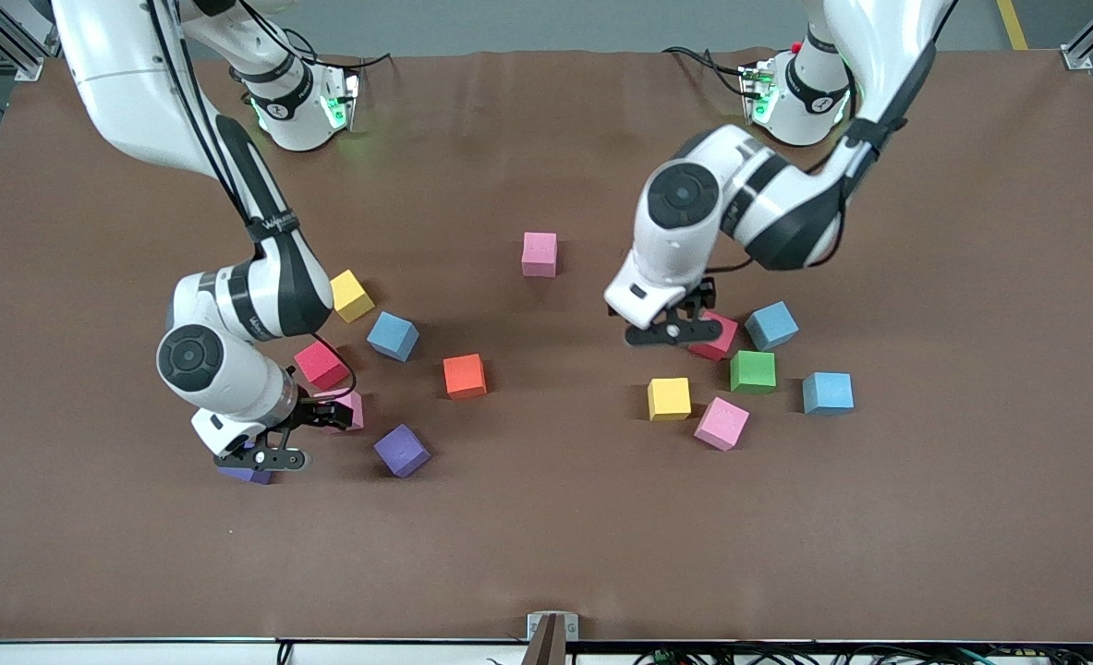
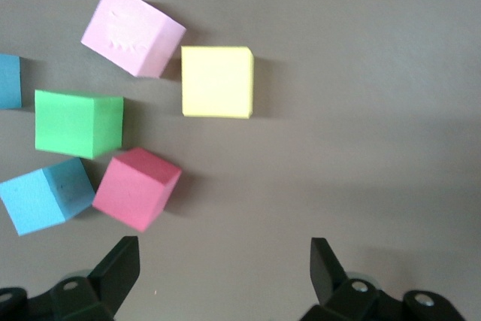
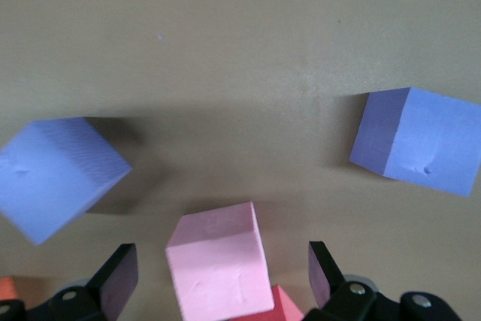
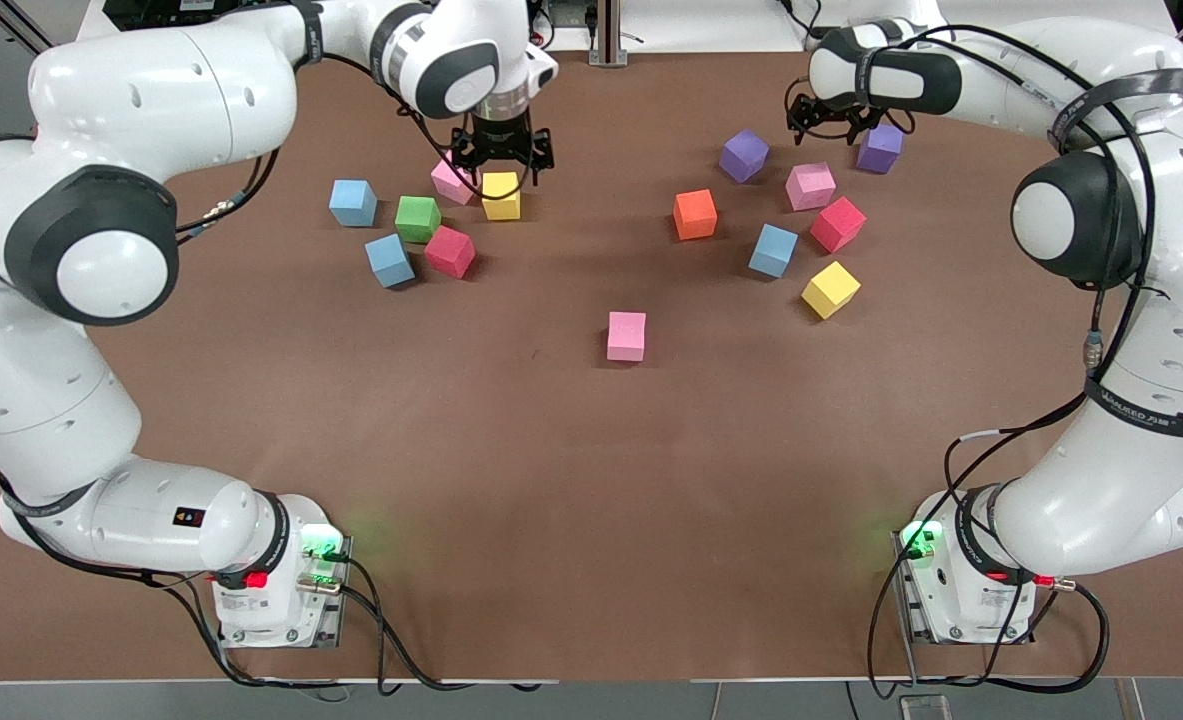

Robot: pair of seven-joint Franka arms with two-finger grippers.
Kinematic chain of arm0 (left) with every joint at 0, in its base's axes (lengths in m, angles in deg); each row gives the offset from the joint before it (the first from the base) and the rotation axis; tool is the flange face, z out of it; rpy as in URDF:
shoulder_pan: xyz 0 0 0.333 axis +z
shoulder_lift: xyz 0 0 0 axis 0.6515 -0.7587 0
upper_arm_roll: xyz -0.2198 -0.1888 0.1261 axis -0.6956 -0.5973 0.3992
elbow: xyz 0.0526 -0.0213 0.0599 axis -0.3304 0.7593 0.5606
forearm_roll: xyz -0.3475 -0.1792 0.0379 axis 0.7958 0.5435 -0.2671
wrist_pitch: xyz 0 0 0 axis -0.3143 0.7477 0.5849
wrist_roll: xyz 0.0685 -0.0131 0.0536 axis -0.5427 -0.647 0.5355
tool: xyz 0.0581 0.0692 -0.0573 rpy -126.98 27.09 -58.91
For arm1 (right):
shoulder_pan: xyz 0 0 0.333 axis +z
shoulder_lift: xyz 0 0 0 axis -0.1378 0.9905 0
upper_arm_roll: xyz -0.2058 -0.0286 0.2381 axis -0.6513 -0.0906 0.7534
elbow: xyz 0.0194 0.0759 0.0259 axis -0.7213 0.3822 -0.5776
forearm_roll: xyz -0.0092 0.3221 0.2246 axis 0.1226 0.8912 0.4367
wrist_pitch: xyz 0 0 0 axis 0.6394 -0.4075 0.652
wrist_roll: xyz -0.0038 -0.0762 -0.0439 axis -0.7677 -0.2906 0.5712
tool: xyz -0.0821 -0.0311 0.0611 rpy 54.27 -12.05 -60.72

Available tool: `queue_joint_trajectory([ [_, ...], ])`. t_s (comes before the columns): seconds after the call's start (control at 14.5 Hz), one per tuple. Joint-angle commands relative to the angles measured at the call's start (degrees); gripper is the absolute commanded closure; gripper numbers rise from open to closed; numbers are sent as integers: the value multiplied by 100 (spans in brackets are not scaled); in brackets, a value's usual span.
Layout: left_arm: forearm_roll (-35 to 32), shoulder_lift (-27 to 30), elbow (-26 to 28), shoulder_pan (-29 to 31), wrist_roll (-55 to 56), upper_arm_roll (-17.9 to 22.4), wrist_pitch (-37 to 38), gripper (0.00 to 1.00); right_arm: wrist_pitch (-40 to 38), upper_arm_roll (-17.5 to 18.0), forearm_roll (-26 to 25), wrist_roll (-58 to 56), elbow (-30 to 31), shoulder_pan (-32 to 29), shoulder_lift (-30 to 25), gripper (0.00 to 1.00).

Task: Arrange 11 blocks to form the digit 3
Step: 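Grasp the yellow cube with the left gripper while the right gripper grasps pink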

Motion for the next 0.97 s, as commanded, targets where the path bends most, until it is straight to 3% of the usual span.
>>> queue_joint_trajectory([
  [0.0,-123,-524,-577,-9,-57,210,17,0,313,65,-92,-54,346,-23,-129,0],
  [0.14,-588,-771,-569,8,-57,281,-332,0,473,65,-92,-72,531,-5,-129,0],
  [0.41,-766,-1289,-560,114,-75,290,-1142,0,630,74,-84,-55,680,4,-58,0],
  [0.9,-1012,-1475,-569,114,-136,430,-1354,0,983,91,-22,-28,865,13,65,0],
])
